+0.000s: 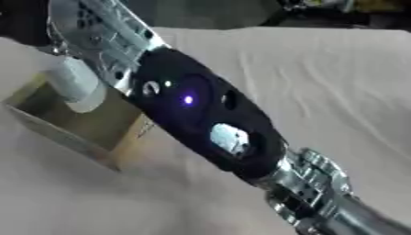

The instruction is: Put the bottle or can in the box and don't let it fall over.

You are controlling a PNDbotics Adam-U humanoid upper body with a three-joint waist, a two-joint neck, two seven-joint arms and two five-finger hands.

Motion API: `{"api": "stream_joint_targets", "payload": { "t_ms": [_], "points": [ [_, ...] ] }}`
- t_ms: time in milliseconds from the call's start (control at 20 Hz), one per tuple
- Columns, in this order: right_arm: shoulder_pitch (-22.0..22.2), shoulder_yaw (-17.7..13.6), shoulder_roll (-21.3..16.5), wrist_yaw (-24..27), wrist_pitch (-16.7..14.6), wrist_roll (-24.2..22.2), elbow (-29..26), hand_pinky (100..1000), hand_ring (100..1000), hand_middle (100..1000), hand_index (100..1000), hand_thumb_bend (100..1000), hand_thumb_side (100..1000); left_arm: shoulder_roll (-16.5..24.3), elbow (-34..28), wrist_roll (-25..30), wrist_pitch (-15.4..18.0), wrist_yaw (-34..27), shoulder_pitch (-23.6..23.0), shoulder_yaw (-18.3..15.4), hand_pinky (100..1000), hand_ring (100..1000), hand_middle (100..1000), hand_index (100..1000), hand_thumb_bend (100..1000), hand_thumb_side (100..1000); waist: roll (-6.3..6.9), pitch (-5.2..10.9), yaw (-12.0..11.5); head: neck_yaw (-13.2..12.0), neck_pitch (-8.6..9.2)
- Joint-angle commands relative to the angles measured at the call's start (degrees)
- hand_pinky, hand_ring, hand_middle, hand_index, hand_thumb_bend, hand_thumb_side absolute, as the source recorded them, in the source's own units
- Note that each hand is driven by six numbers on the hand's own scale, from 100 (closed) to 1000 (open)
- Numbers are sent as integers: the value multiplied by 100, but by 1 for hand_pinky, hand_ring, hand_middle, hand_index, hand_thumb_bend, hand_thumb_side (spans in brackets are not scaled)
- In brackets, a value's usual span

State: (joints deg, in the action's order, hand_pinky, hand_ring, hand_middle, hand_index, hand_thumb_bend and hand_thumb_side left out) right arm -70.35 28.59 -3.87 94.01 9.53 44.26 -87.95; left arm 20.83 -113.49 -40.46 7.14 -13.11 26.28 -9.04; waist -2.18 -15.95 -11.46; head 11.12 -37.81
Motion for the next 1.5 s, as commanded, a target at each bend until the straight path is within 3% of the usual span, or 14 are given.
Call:
{"api": "stream_joint_targets", "payload": {
  "t_ms": [50, 500, 550, 600, 850, 1100, 1500],
  "points": [
    [-43, 15, 71, -76, 59, -306, 302, 100, 100, 100, 873, 339, 597, 65, -110, -72, 217, 68, 151, -49, 994, 927, 1000, 854, 300, 682, 38, 73, -39, 71, 96],
    [434, 122, 284, -166, 30, -841, 1066, 100, 100, 100, 871, 314, 594, 95, -110, -51, 577, 171, 206, 3, 984, 915, 1000, 852, 310, 652, 17, 57, -45, 60, 77],
    [514, 132, 302, -159, 18, -866, 1114, 100, 100, 100, 873, 220, 647, 104, -110, -45, 579, 169, 198, 5, 985, 916, 1000, 852, 308, 654, 14, 59, -36, 45, 71],
    [595, 144, 315, -156, 7, -878, 1156, 100, 100, 100, 874, 304, 591, 113, -110, -43, 578, 165, 188, 5, 985, 916, 1000, 852, 307, 656, 11, 63, -26, 29, 67],
    [1024, 182, 324, -151, -32, -907, 1411, 100, 100, 100, 874, 291, 587, 179, -110, -38, 552, 175, 118, -2, 988, 918, 1000, 852, 301, 662, -7, 109, 66, -58, 30],
    [1293, 116, 117, -140, -152, -854, 1104, 100, 100, 100, 875, 295, 584, 269, -110, -47, 504, 199, -2, -5, 990, 920, 1000, 853, 293, 670, -28, 184, 204, -194, -28],
    [1233, -176, -594, -247, -172, -352, 414, 100, 100, 100, 882, 308, 583, 401, -110, -59, 461, 243, -202, -2, 992, 920, 1000, 853, 285, 675, -67, 331, 399, -362, -102]
  ]
}}
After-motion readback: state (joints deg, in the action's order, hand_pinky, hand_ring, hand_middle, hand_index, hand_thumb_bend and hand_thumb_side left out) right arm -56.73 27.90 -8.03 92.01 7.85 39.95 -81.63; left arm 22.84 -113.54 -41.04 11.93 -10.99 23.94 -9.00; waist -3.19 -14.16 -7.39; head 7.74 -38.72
